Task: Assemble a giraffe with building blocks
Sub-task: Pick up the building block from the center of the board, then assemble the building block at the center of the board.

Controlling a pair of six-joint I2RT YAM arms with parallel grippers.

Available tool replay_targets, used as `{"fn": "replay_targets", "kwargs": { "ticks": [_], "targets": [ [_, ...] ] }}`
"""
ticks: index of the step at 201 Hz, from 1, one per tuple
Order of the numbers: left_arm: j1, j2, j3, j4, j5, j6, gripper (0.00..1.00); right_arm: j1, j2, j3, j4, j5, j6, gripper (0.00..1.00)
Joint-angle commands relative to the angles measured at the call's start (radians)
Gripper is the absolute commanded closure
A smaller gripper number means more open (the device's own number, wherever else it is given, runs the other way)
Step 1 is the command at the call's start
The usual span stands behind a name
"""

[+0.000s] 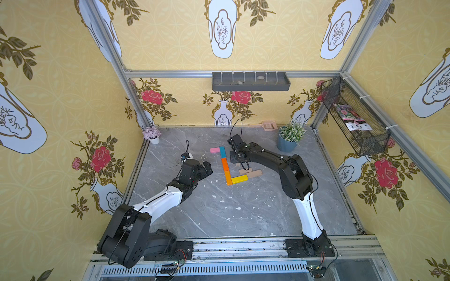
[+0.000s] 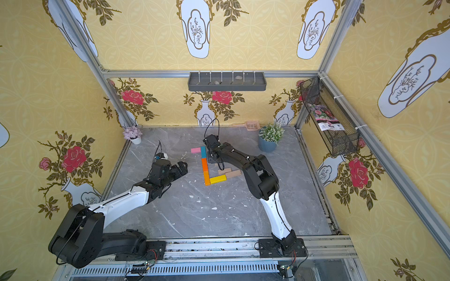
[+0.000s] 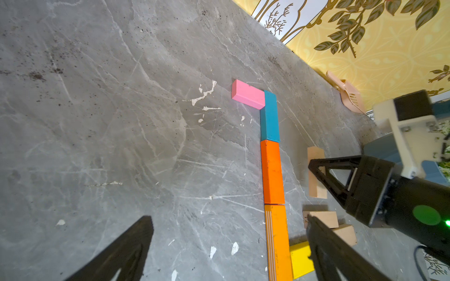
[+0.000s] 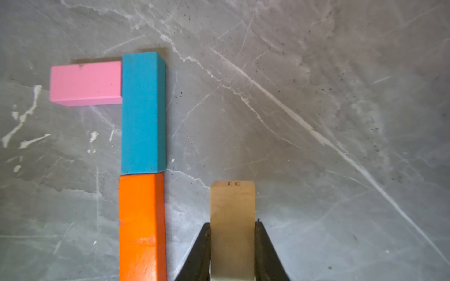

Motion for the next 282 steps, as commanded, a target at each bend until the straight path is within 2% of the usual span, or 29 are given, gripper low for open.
{"fn": "replay_targets", "kwargs": {
  "ticks": [1,48,88,114,145,191,282],
  "targets": [
    [0.002,-0.004,-0.007,0.026,0.007,0.013,0.0,0.015,-0.086,-0.061,-0.008,0.024,0.028,0.77],
    [0.002,0.004,-0.009,0.043,0.028,0.013,0.0,0.128,-0.342,-0.379,0.001,0.036,0.187,0.76],
    [0.002,0.008,-0.007,0.051,0.049,0.017,0.0,0.295,-0.447,-0.552,0.015,0.068,0.38,0.76],
    [0.002,-0.007,-0.016,0.05,0.026,0.019,0.01,0.378,-0.435,-0.589,0.015,0.076,0.529,0.75],
    [0.002,-0.023,-0.025,0.05,0.012,0.024,0.01,0.399,-0.387,-0.615,0.058,0.048,0.641,0.75],
    [0.002,-0.026,-0.025,0.051,0.018,0.032,0.01,0.41,-0.328,-0.579,0.089,0.015,0.67,0.75],
    [0.002,-0.031,-0.027,0.054,0.021,0.033,0.01,0.405,-0.26,-0.501,0.044,0.038,0.66,0.73]
  ]
}}
